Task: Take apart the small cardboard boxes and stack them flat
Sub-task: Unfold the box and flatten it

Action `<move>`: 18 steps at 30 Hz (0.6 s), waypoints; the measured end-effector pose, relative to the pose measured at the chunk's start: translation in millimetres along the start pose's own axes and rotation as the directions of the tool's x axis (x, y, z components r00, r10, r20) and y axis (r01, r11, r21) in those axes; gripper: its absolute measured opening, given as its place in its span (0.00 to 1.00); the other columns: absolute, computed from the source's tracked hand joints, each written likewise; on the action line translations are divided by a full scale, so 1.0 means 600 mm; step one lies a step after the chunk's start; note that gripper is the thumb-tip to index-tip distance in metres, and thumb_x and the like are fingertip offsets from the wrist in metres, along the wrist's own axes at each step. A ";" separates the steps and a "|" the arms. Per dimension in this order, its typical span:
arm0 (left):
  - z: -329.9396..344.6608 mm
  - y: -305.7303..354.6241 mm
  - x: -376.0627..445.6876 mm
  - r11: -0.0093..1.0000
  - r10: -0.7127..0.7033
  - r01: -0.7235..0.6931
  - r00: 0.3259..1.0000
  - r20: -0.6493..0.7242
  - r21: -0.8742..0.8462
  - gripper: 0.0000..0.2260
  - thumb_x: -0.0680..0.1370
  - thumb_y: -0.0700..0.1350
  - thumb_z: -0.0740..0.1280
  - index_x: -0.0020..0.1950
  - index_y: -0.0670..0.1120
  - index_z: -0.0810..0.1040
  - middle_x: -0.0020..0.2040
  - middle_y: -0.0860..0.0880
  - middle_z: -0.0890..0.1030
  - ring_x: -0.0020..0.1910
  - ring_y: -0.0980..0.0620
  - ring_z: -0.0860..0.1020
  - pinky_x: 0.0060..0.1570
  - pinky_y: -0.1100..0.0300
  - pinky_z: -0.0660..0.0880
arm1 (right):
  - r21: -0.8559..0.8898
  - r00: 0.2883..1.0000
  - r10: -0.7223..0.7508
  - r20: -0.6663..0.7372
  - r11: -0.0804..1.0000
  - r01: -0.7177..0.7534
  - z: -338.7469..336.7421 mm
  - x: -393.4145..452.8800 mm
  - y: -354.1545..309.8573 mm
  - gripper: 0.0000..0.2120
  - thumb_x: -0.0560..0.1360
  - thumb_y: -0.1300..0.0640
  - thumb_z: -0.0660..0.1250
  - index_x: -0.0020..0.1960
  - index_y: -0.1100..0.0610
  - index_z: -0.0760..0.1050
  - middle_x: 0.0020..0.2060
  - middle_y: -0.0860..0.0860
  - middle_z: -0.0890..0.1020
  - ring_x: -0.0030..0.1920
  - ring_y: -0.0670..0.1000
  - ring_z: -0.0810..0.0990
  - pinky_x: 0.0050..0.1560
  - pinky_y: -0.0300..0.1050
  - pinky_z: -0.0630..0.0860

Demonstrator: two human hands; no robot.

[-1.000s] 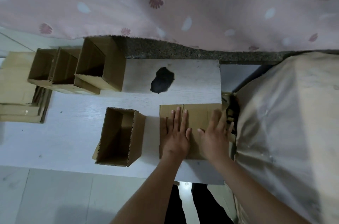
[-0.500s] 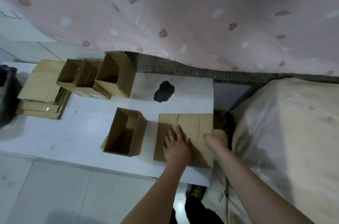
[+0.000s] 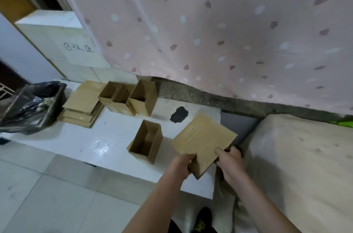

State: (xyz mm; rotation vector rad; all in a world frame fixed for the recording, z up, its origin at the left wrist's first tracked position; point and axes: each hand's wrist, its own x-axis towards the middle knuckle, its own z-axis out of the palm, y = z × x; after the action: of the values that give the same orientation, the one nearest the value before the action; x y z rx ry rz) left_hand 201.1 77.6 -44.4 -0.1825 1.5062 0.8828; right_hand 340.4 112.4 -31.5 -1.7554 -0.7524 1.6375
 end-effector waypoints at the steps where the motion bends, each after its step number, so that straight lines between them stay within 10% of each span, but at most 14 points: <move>1: -0.004 0.002 -0.013 1.000 -0.009 0.009 1.000 0.023 -0.030 0.13 0.78 0.35 0.70 0.62 0.36 0.75 0.50 0.40 0.78 0.52 0.43 0.78 0.54 0.50 0.77 | 0.031 1.000 -0.004 0.014 1.000 0.004 -0.009 -0.011 -0.006 0.08 0.77 0.64 0.68 0.53 0.54 0.75 0.49 0.52 0.82 0.48 0.52 0.82 0.41 0.45 0.80; 10: -0.118 0.017 -0.136 0.907 0.421 -0.417 0.904 -0.077 0.057 0.18 0.74 0.41 0.76 0.61 0.51 0.76 0.54 0.49 0.80 0.56 0.45 0.77 0.61 0.43 0.76 | -0.116 0.978 -0.163 0.128 0.977 0.178 -0.049 -0.089 -0.051 0.19 0.75 0.50 0.73 0.64 0.54 0.76 0.55 0.53 0.82 0.55 0.55 0.81 0.57 0.54 0.79; 18: -0.334 -0.035 -0.222 0.785 0.607 -0.619 0.776 -0.172 -0.027 0.14 0.76 0.39 0.73 0.56 0.55 0.79 0.48 0.50 0.86 0.45 0.49 0.85 0.44 0.51 0.83 | -0.455 0.882 -0.353 0.312 0.759 0.465 0.141 -0.218 0.031 0.23 0.75 0.46 0.72 0.65 0.48 0.67 0.54 0.46 0.75 0.51 0.49 0.76 0.46 0.48 0.73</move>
State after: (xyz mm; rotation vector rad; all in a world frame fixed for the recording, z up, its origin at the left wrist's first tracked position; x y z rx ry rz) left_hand 79.5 -111.4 44.5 0.2092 1.7055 1.4861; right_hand 246.8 5.9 35.3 -1.5934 -1.6902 1.3931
